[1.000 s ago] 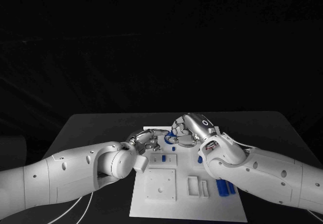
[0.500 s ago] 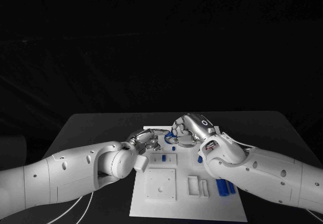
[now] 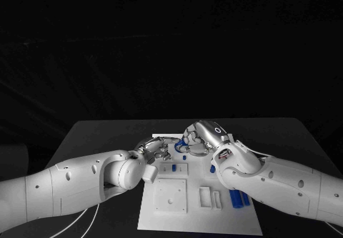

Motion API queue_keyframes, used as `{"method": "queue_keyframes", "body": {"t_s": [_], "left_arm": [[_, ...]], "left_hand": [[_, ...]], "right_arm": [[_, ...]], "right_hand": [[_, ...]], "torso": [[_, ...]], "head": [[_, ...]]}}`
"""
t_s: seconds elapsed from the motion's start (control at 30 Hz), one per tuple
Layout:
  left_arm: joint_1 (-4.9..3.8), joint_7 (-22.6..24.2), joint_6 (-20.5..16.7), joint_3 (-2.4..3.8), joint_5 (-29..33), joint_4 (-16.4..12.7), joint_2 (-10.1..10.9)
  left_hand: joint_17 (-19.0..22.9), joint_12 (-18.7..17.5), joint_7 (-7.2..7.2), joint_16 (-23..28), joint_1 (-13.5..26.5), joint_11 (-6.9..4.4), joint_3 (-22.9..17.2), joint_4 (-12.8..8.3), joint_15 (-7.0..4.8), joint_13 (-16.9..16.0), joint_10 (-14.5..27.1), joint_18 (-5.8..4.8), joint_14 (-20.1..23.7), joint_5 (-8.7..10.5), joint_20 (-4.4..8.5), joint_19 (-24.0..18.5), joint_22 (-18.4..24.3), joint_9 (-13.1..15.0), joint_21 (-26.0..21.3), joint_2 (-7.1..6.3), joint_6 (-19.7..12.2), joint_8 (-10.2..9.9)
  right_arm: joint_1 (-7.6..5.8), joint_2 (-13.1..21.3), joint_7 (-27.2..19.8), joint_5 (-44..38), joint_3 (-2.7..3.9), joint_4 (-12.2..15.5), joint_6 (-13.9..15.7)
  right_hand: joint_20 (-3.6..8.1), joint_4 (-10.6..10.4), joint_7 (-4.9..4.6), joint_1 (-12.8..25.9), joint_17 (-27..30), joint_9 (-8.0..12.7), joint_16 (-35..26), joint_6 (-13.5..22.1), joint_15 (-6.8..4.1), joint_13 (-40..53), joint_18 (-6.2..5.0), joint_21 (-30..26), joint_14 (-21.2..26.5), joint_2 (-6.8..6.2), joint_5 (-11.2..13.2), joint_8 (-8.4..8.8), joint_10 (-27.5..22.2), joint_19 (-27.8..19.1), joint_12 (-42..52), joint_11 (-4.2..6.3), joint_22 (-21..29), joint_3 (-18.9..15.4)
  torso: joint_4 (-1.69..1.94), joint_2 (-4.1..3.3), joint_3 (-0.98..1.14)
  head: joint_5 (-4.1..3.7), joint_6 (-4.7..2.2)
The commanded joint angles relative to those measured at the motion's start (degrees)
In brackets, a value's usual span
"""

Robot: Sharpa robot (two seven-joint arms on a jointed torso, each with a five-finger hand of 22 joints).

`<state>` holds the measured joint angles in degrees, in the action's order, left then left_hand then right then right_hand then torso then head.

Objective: Assemble the parts on the task board

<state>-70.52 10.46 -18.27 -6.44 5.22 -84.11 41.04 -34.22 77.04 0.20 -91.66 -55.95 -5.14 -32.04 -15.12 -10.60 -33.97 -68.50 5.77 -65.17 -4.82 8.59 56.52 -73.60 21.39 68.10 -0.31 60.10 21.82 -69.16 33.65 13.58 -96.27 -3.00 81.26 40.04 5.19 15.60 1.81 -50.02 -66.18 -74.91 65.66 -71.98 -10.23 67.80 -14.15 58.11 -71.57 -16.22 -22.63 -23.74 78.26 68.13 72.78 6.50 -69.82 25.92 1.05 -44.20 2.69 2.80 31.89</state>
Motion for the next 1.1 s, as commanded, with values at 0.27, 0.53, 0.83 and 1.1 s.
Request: {"method": "queue_keyframes", "body": {"t_s": [0.27,0.53,0.83,1.1], "left_arm": [[0.02,0.26,0.92,0.01,-0.44,0.03,0.07],[0.07,-0.55,0.42,-0.02,-1.33,0.10,0.15],[0.13,-2.00,0.47,-0.05,-4.05,-0.05,0.14],[0.15,-1.26,0.57,-0.05,-2.77,0.07,0.31]], "left_hand": [[-0.11,-0.36,0.98,0.39,0.16,-0.10,-0.28,0.13,-0.64,-0.13,-0.32,0.87,-0.20,-0.66,5.95,0.57,0.10,13.92,-0.15,0.56,3.97,0.88],[-0.19,-0.51,0.99,0.49,0.46,-0.09,-0.35,0.28,-0.64,-0.23,-0.38,0.79,-0.25,-2.50,5.97,0.60,0.14,14.23,-0.15,0.53,3.97,0.63],[-0.38,-0.69,0.76,0.63,2.28,-0.30,0.21,0.56,-0.84,-0.52,-0.45,0.69,-0.39,-4.20,6.06,0.59,0.13,15.62,-0.09,1.94,4.53,0.80],[-0.43,-0.79,0.71,0.73,2.83,-0.36,0.29,0.40,-0.89,-0.61,-0.48,0.69,-0.40,-4.20,6.12,0.57,0.12,16.15,-0.08,2.38,4.56,0.76]], "right_arm": [[-0.02,0.59,0.40,-0.93,0.09,-0.11,1.06],[-0.02,0.75,0.02,-0.83,0.45,0.05,1.35],[-0.02,0.71,-0.09,-0.78,1.05,0.09,1.72],[-0.02,0.87,-0.28,-0.08,1.31,0.03,0.54]], "right_hand": [[-0.12,-0.36,-0.02,-0.49,-0.14,-1.54,-0.25,-0.39,0.11,0.19,-0.85,0.27,-0.41,0.50,0.24,0.17,0.44,-0.08,0.24,-0.05,0.18,0.84],[-0.11,-0.73,-0.01,-0.23,-0.15,-1.53,-0.28,-0.44,0.10,0.17,-0.85,0.29,-0.46,0.45,-0.13,0.19,0.46,-0.02,0.17,-0.04,0.24,1.04],[-0.10,-0.96,-0.01,-0.04,-0.17,-1.53,-0.30,-0.46,0.09,0.18,-0.85,0.32,-0.50,0.40,-0.33,0.21,0.49,0.03,0.13,-0.04,0.27,1.12],[-0.09,-1.01,0.00,0.03,-0.18,-1.53,-0.31,-0.46,0.08,0.15,-0.85,0.33,-0.51,0.28,-0.44,0.22,0.49,0.03,0.08,-0.03,0.29,1.13]], "torso": [[-0.02,0.00,0.02],[0.04,0.00,0.00],[-0.01,-0.01,-0.04],[-0.06,0.03,-0.09]], "head": [[0.09,0.04],[0.06,0.03],[0.05,0.02],[0.12,-0.05]]}}
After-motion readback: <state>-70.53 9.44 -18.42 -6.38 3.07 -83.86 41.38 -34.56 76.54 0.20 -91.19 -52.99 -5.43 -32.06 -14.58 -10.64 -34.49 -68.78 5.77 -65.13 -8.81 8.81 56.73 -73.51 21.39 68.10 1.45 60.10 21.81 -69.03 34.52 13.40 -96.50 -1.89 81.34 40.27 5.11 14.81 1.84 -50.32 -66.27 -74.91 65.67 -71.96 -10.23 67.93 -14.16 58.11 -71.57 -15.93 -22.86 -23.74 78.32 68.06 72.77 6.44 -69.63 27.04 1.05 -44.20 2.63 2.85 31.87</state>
